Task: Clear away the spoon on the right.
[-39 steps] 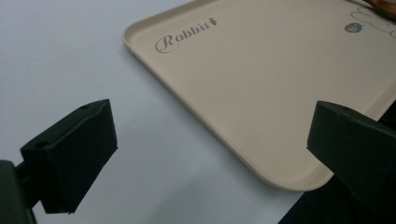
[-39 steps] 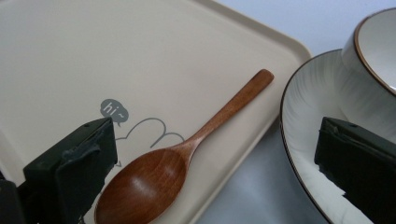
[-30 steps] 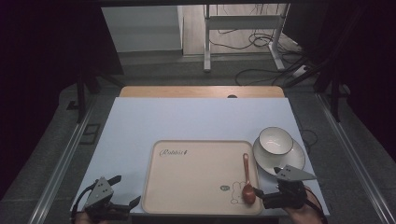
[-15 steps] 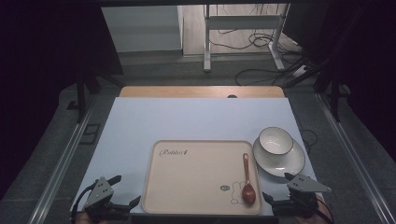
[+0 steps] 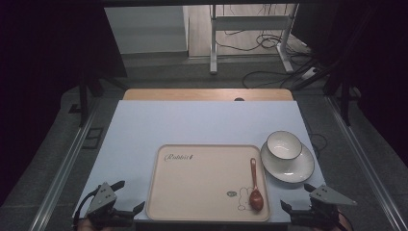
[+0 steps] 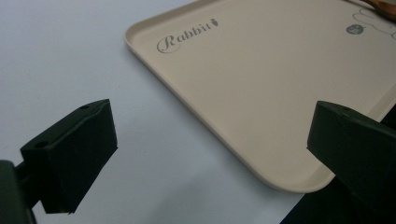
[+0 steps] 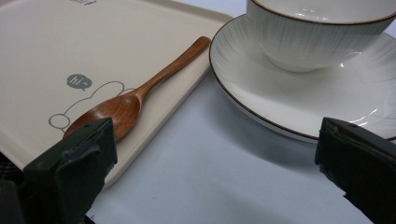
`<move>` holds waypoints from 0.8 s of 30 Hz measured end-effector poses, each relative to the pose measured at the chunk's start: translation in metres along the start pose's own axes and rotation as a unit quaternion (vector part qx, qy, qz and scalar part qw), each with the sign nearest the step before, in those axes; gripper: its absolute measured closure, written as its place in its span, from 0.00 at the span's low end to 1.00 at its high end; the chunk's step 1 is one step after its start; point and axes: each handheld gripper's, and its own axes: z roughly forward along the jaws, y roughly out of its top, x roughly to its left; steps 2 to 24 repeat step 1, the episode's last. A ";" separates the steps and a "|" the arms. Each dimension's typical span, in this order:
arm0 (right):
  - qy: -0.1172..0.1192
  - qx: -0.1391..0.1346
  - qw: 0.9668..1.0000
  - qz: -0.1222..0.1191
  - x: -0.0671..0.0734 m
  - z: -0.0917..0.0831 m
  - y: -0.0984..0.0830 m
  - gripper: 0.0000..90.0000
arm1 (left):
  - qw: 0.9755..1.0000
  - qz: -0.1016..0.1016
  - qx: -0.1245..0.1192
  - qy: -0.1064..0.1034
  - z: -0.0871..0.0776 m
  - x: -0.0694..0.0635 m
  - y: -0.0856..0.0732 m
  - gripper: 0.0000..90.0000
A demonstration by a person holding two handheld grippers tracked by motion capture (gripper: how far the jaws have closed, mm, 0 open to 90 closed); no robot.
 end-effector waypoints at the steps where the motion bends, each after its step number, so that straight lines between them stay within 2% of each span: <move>1: 0.000 0.000 1.000 0.000 0.000 0.000 0.000 0.00 | 1.000 0.001 0.003 0.000 0.000 0.000 0.000 0.01; 24: 0.000 0.000 1.000 0.000 0.000 0.000 0.000 0.00 | 1.000 0.001 0.003 0.000 0.000 0.000 0.000 0.01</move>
